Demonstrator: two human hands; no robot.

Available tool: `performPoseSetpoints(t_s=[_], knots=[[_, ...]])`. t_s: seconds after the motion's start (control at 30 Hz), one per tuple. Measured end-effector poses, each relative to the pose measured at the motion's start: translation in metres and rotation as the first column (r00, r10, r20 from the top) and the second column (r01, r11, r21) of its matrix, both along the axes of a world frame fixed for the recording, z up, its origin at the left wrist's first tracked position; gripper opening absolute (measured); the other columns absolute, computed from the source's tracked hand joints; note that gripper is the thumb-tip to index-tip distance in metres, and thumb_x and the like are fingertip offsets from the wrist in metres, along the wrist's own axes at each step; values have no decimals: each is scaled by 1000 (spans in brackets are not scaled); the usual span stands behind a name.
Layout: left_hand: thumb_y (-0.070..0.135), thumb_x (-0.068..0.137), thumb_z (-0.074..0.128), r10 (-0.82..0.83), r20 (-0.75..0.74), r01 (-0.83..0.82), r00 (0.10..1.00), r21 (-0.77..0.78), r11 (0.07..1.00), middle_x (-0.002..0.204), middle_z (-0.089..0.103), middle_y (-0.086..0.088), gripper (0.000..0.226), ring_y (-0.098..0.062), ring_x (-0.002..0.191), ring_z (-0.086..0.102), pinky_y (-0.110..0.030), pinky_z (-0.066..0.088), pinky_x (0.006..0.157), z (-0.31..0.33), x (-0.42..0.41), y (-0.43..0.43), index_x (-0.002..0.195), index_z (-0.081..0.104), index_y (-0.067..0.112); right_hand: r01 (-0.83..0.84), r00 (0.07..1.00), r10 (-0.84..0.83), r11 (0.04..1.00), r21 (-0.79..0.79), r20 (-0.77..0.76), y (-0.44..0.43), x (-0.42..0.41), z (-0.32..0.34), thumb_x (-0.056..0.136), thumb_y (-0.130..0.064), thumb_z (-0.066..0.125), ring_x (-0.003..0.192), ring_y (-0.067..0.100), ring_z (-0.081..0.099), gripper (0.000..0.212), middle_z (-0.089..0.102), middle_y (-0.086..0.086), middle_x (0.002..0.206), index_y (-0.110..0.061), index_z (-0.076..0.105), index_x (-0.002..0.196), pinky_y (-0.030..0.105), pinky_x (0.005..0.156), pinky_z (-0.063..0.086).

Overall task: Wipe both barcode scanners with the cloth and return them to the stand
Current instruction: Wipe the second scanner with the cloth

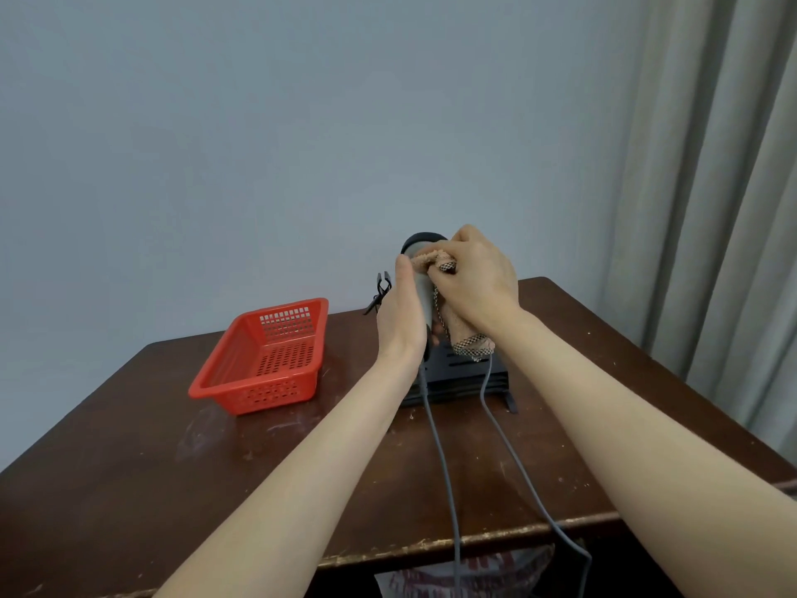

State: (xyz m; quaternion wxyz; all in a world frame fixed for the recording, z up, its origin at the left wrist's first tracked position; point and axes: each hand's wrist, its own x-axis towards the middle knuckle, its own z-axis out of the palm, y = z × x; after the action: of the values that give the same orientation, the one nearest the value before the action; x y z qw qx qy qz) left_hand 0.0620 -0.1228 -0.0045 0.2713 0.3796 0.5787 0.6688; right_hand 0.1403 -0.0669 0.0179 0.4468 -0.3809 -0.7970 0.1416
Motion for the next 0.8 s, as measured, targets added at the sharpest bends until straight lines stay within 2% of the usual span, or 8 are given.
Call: performPoseSetpoints(t_s=[0.07,0.17,0.3,0.43,0.5,0.57,0.67,0.8], knots=[[59,96,20,10,-15,-10,1000,11,1000,78,69,-6,57,-18,65,63,-29,51,56,-1,0,1,77,66,32,-60,998,59,997,-43,-29,-3,-1,-4,88,-22,51,86,19,55,27,47,-5,93,-36,70,101,31,69,40],[62,94,24,34,23,-35,999,22,999,93,71,1,58,-13,89,65,-33,52,83,-5,-7,5,70,69,34,-241,970,238,967,-80,-50,-14,0,-14,85,-22,55,89,18,55,21,47,-6,87,-29,74,92,39,78,48],[68,85,33,29,121,-29,992,-2,1000,103,70,-2,64,-16,101,63,-41,47,98,-8,-12,6,106,66,17,-362,924,333,920,-149,-187,-26,4,-26,71,-27,52,81,27,55,26,52,11,83,-14,74,76,47,78,49],[58,90,39,-17,239,20,971,-11,1000,72,70,-1,52,-19,80,65,-36,50,81,-9,-11,5,76,69,18,-365,913,312,912,-185,-263,-22,4,-28,72,-16,59,75,21,57,16,57,4,77,-17,70,61,49,79,48],[62,86,42,-46,302,48,952,3,999,76,69,-8,57,-27,82,65,-42,51,85,-11,-12,5,68,72,17,-284,941,244,946,-156,-233,-16,1,-28,72,-20,55,81,18,59,20,63,2,81,-27,65,55,46,82,48],[64,84,43,-87,346,84,934,23,996,79,66,-15,58,-31,76,64,-43,52,78,-10,-11,3,77,71,14,-197,957,160,971,-137,-242,-10,0,-26,76,-18,55,88,13,59,24,65,-2,90,-35,61,60,38,85,47],[60,92,35,-98,314,96,944,23,995,61,55,-10,56,-20,46,50,-28,40,47,-6,-8,1,84,63,12,-102,950,57,986,-130,-308,-4,1,-19,82,-14,56,92,11,58,20,63,-4,99,-33,60,76,33,84,48],[58,92,33,-53,228,54,972,1,999,60,59,-7,56,-20,49,54,-29,43,49,-1,-10,3,81,64,14,-261,897,146,937,-231,-418,-13,0,-19,83,-13,63,70,15,66,8,68,1,77,-16,67,77,33,66,54]])
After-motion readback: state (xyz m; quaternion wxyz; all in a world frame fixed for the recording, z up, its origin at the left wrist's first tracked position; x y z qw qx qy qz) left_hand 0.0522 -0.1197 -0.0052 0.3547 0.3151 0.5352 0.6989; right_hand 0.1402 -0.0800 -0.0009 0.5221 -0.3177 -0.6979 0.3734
